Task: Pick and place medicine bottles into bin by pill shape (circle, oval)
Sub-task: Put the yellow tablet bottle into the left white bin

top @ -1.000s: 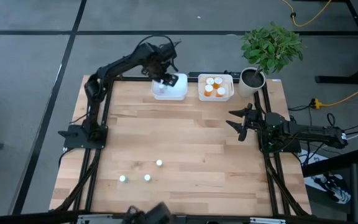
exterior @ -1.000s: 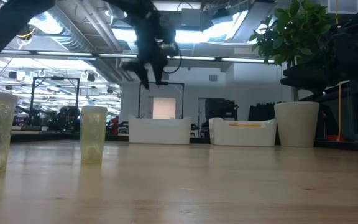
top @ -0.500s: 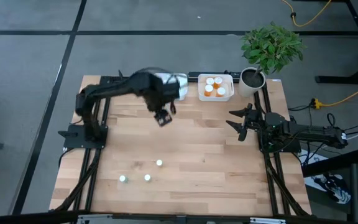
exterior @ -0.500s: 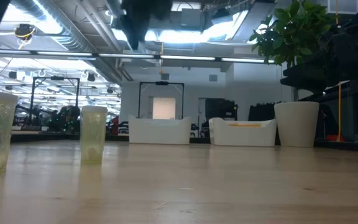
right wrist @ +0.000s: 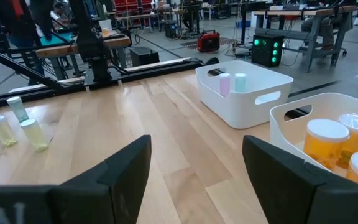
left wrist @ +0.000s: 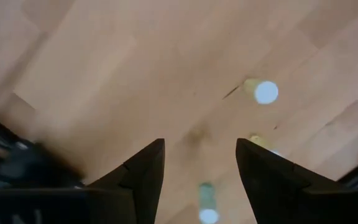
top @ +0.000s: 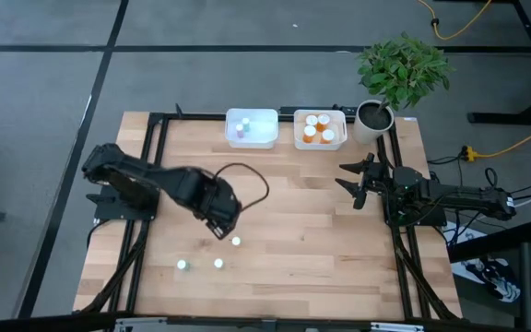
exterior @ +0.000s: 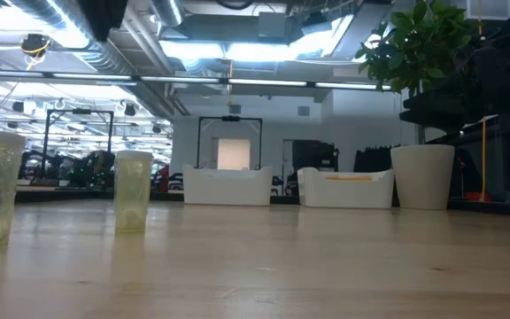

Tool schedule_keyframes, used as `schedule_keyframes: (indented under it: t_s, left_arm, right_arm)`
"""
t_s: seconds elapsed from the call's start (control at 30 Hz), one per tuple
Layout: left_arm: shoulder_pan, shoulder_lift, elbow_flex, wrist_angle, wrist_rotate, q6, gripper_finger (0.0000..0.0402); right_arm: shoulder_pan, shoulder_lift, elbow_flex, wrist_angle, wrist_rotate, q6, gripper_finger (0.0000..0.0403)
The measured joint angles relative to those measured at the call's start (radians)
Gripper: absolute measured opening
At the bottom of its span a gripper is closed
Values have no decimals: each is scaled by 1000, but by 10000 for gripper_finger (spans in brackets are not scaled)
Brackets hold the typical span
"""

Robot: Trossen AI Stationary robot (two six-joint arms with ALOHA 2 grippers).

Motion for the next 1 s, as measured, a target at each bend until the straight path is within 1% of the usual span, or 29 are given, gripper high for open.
schedule_keyframes:
  t_s: [0.1, 0.3, 0.4, 0.57, 0.63, 0.83, 1.0]
  left_arm:
    - [-40, 6, -80, 89, 5, -66, 191]
    - [-77, 11, -254, 446, 18, -53, 191]
    - [-91, 11, -306, 530, 19, -54, 191]
    - [-113, 11, -372, 558, 22, -61, 191]
    - [-123, 11, -384, 560, 41, -60, 191]
    - [-149, 12, -390, 574, 61, -54, 185]
    - [-143, 55, -390, 626, 68, -30, 183]
  right_arm:
    - [0, 0, 0, 0, 0, 1, 255]
    - [0, 0, 0, 0, 0, 1, 255]
    - [0, 0, 0, 0, 0, 1, 255]
    - [0, 0, 0, 0, 0, 1, 255]
    - [0, 0, 0, 0, 0, 1, 255]
    - [0, 0, 0, 0, 0, 0, 255]
    - [0, 0, 0, 0, 0, 0, 255]
